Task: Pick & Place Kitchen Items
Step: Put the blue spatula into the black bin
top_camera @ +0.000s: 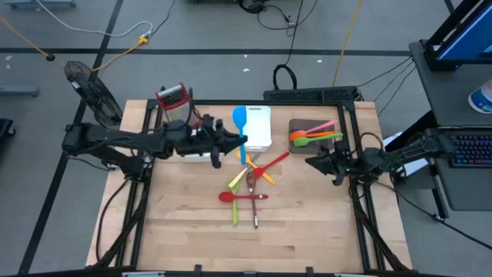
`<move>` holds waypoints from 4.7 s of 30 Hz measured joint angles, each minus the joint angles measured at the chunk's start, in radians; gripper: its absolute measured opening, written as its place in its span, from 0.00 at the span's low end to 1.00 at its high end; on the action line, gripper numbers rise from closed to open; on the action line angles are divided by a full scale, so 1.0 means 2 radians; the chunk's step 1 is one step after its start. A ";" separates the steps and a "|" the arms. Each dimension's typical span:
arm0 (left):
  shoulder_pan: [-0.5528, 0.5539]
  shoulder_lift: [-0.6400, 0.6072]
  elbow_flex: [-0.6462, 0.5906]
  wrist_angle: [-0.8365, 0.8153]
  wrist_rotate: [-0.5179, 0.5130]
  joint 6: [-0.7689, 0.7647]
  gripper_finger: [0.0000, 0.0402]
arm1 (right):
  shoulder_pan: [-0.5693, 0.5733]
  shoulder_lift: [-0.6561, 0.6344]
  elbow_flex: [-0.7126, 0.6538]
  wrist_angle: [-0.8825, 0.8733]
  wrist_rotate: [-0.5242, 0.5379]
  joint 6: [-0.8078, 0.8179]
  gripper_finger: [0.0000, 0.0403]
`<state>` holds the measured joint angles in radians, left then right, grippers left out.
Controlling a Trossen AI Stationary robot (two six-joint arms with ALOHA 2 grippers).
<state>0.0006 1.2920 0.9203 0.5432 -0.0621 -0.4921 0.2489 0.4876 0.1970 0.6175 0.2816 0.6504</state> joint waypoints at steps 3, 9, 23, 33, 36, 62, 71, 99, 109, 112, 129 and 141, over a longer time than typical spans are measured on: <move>-0.002 0.035 0.000 0.067 0.001 -0.041 0.01 | 0.000 0.058 0.000 0.099 0.001 -0.027 0.04; -0.002 0.102 0.004 0.152 0.002 -0.082 0.01 | 0.000 0.157 0.014 0.177 0.000 -0.045 0.16; -0.009 0.195 0.102 0.120 0.023 -0.024 0.01 | 0.000 0.286 0.186 0.002 -0.013 -0.115 0.49; -0.018 0.195 0.123 0.059 0.006 0.013 0.01 | -0.012 0.289 0.235 -0.059 -0.039 -0.124 0.70; -0.017 0.195 0.123 0.071 0.003 0.010 0.01 | -0.031 0.294 0.235 -0.059 -0.038 -0.114 0.72; 0.014 0.195 0.123 0.066 0.027 0.001 0.01 | -0.091 0.326 0.235 -0.031 -0.086 -0.053 0.06; 0.017 0.195 0.123 0.056 0.032 0.009 0.19 | -0.092 0.326 0.235 -0.033 -0.071 -0.056 0.06; 0.073 0.020 0.122 -0.316 0.002 0.114 0.71 | -0.093 0.160 0.234 -0.343 0.197 -0.209 0.06; 0.079 0.024 0.122 -0.379 -0.026 0.114 0.71 | -0.093 0.143 0.234 -0.371 0.364 -0.497 0.06; 0.079 0.025 0.122 -0.387 -0.026 0.114 0.71 | -0.093 0.144 0.234 -0.381 0.418 -0.547 0.06; 0.103 0.024 0.122 -0.364 -0.031 0.154 0.71 | -0.144 0.142 0.234 -0.382 0.617 -0.768 0.06; 0.135 0.017 0.122 -0.362 0.075 0.200 0.71 | -0.164 0.142 0.219 -0.395 0.603 -0.795 0.06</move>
<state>0.2699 1.3253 1.1641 -0.1818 0.0870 -0.0922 -0.0795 0.7719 0.6347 -0.1719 1.4873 -0.9405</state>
